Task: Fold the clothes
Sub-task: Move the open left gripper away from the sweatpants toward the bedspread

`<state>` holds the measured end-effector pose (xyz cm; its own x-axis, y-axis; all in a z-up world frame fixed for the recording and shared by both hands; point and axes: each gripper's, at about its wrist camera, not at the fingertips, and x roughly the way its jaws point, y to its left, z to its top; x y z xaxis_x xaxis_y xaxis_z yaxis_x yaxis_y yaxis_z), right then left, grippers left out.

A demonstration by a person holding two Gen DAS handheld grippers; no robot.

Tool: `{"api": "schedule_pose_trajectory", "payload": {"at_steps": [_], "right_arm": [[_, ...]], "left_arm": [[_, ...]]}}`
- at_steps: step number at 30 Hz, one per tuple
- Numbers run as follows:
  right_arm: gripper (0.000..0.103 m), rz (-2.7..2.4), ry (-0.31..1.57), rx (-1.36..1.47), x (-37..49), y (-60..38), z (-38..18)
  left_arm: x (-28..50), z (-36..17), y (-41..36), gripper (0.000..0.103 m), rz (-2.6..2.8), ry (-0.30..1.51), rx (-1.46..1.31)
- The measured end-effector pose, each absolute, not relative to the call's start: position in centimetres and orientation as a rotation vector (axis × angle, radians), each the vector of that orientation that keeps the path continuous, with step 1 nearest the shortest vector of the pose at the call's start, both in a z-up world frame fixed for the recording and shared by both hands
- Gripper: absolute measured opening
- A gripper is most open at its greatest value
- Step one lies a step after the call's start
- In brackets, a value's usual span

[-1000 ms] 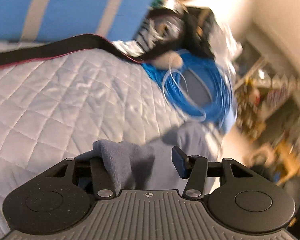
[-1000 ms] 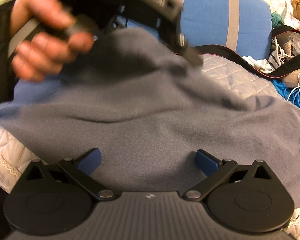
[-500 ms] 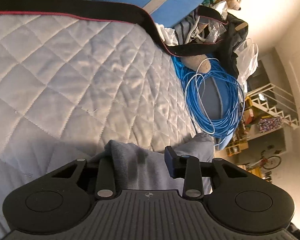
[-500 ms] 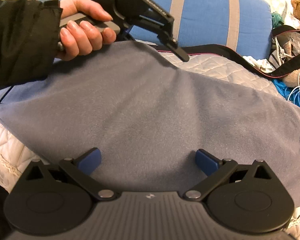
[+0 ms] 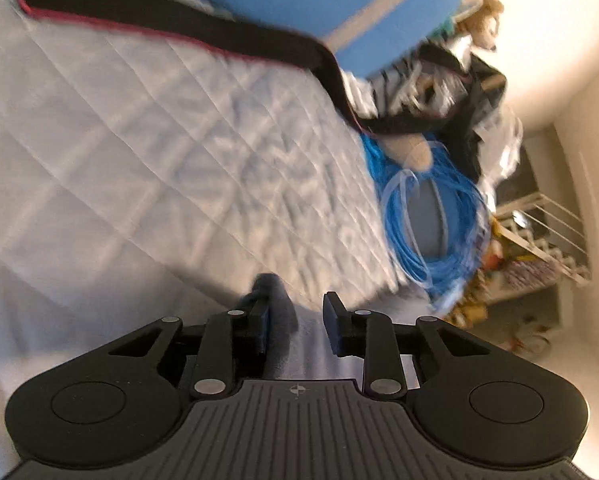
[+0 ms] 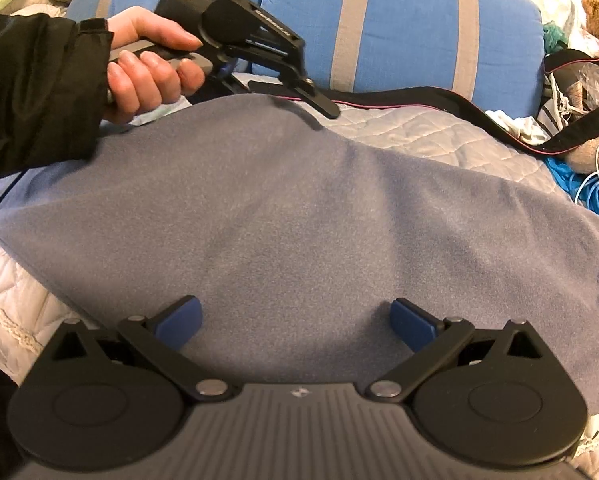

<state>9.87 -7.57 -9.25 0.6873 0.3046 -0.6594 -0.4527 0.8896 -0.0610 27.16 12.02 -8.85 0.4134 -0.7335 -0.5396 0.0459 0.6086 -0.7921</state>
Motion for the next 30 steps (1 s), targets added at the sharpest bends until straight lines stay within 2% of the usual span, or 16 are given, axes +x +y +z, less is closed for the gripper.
{"api": "schedule_pose_trajectory", "payload": {"at_steps": [6, 7, 8, 11, 16, 25, 30], "right_arm": [[0.103, 0.441, 0.695, -0.233, 10.1, -7.6, -9.2], [0.103, 0.442, 0.696, -0.233, 10.1, -7.7, -9.2], [0.103, 0.442, 0.695, -0.235, 10.1, -7.7, -9.2], [0.103, 0.441, 0.693, -0.247, 10.1, -7.5, -9.1], [0.103, 0.453, 0.712, -0.287, 10.5, -7.1, -8.4], [0.103, 0.522, 0.521, -0.288, 9.9, -4.6, -6.0], [0.103, 0.551, 0.589, -0.295, 10.9, -2.8, -7.2]], "left_arm": [[24.7, -5.4, 16.4, 0.027, -0.253, 0.855, -0.779], [24.0, -4.5, 16.9, 0.029, -0.219, 0.827, -0.758], [23.3, -3.8, 17.1, 0.036, -0.189, 0.805, -0.735], [20.5, -1.6, 16.8, 0.043, -0.109, 0.738, -0.608], [15.2, 0.3, 14.9, 0.044, -0.030, 0.650, -0.388], [10.7, -1.7, 10.3, 0.045, -0.063, 0.706, -0.084], [10.8, -4.1, 10.2, 0.045, 0.055, 0.759, 0.086]]}}
